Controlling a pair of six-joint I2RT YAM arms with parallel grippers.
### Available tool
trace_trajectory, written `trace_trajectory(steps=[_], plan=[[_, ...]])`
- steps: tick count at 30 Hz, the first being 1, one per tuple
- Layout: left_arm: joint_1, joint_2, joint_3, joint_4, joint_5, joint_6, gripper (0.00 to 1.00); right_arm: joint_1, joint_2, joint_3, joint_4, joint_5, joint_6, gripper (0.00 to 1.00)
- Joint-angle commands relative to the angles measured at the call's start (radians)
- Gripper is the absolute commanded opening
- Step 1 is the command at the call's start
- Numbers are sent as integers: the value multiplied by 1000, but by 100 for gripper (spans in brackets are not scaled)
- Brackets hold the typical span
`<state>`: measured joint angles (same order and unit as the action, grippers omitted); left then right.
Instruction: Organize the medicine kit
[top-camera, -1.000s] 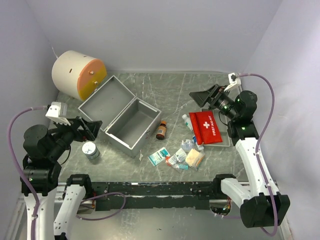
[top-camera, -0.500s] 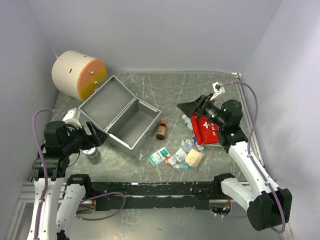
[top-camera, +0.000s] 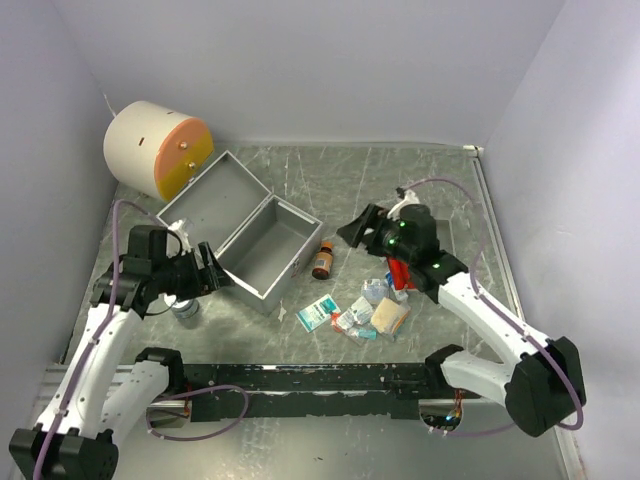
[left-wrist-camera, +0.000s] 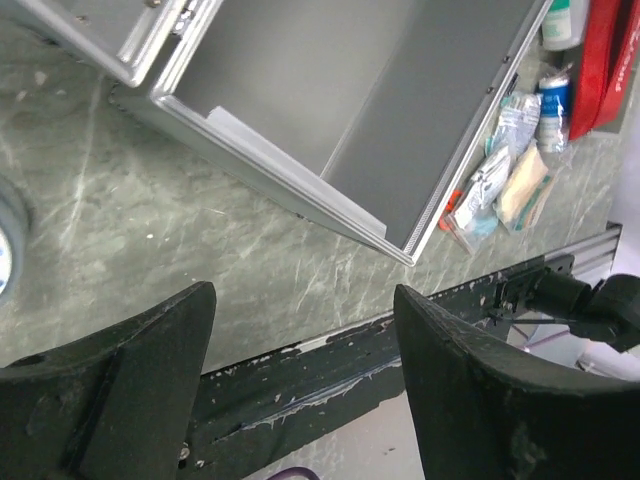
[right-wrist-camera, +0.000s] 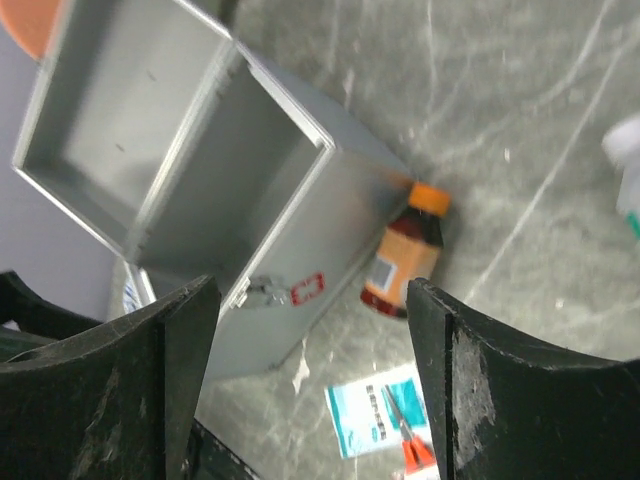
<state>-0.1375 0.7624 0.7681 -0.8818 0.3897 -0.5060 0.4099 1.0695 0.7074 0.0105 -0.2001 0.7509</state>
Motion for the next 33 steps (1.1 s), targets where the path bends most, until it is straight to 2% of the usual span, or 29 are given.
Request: trace_trajectory(steps=[1,2,5,7,12,15,18,21,23,27,33], plan=[[-5,44,-37,135,133,-14,82,158,29,43,-167,234,42,75],[-6,58,-34,124,135,-15,83,189,40,46,-174,266,49,75],[-9,61,-33,95,125,-5,75,261,90,62,-177,305,40,72],[-10,55,-48,95,123,-18,77,298,141,77,-168,281,7,68],[-10,66,-105,215,189,-101,73,465,277,137,-151,277,-81,65],[-10,80,-81,222,149,-88,70,546,329,159,-140,314,-124,63],[-10,91,-57,222,94,-77,69,594,373,171,-112,289,-196,59],[-10,116,-79,298,140,-109,68,639,401,174,-60,228,-266,59],[-10,143,-90,343,167,-132,69,681,426,197,-44,211,-292,67],[-10,183,-69,353,137,-137,70,747,518,285,-81,332,-221,74],[-10,149,-20,298,-21,-116,72,787,607,358,-151,572,-18,75]])
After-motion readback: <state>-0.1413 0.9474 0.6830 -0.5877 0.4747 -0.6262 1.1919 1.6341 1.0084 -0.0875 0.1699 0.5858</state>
